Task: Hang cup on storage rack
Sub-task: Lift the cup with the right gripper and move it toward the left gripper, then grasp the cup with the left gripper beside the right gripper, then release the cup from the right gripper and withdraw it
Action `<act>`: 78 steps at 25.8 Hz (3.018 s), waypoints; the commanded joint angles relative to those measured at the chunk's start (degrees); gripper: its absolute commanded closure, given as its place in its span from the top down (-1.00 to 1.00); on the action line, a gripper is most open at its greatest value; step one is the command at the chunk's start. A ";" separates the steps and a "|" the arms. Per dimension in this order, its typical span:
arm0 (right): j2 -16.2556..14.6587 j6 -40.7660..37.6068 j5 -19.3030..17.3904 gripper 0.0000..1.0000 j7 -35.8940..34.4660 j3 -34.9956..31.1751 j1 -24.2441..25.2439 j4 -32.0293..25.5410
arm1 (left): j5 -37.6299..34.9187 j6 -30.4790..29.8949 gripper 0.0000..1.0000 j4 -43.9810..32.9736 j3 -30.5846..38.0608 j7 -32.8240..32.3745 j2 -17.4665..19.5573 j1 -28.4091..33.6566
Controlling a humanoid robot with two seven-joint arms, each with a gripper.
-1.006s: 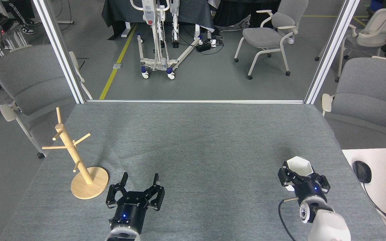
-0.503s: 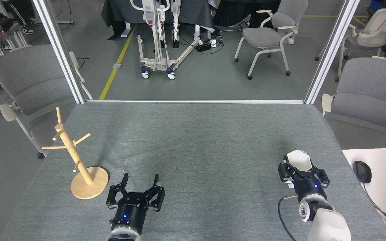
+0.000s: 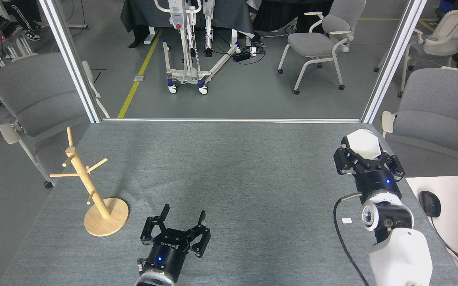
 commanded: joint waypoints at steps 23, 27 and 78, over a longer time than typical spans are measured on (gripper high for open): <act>2.79 51.77 4.70 -0.52 21.21 42.02 -7.05 -11.04 | -8.06 -9.25 0.99 13.04 -17.32 -3.07 -1.32 -23.98; 3.84 51.77 4.78 -0.52 21.21 43.08 -6.79 -9.72 | -8.05 -11.10 0.99 12.78 -17.32 -3.07 -1.41 -23.98; 13.60 43.42 6.37 0.95 -7.36 33.94 -4.15 -5.76 | -2.34 -18.83 -1.00 24.20 -16.62 -9.66 -0.88 -26.27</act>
